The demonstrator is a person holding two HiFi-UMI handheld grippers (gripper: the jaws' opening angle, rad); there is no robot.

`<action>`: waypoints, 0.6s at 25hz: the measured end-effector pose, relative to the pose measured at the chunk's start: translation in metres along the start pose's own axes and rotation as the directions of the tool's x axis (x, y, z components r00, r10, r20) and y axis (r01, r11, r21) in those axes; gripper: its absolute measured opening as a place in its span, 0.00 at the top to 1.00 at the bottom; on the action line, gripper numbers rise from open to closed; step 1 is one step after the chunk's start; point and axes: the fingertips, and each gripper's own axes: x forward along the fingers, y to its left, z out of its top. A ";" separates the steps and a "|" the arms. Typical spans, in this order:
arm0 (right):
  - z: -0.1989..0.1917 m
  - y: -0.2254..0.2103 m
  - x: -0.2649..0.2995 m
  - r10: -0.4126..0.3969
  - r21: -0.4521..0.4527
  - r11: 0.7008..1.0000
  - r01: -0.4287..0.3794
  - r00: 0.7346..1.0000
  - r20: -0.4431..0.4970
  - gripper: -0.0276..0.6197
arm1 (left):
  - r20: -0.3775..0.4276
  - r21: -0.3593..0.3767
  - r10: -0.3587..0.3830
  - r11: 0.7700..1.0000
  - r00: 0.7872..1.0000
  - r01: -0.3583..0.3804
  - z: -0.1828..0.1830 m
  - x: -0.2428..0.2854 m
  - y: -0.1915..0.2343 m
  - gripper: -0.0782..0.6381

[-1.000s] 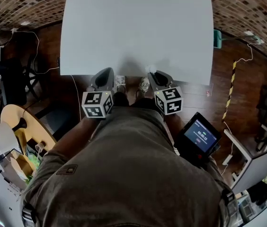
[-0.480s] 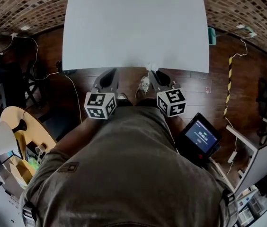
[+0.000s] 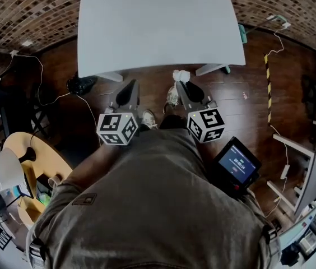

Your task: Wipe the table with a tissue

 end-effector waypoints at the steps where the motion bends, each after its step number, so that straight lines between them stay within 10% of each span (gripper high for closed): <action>1: -0.001 0.002 -0.012 -0.006 0.007 1.000 0.006 1.000 0.006 0.87 | 0.006 0.000 -0.004 1.000 1.000 0.004 0.000 -0.008 -0.008 0.89; 15: 0.007 0.012 -0.026 0.013 0.010 1.000 -0.014 0.999 0.049 0.87 | 0.014 -0.014 0.016 1.000 1.000 -0.016 -0.007 -0.019 -0.010 0.89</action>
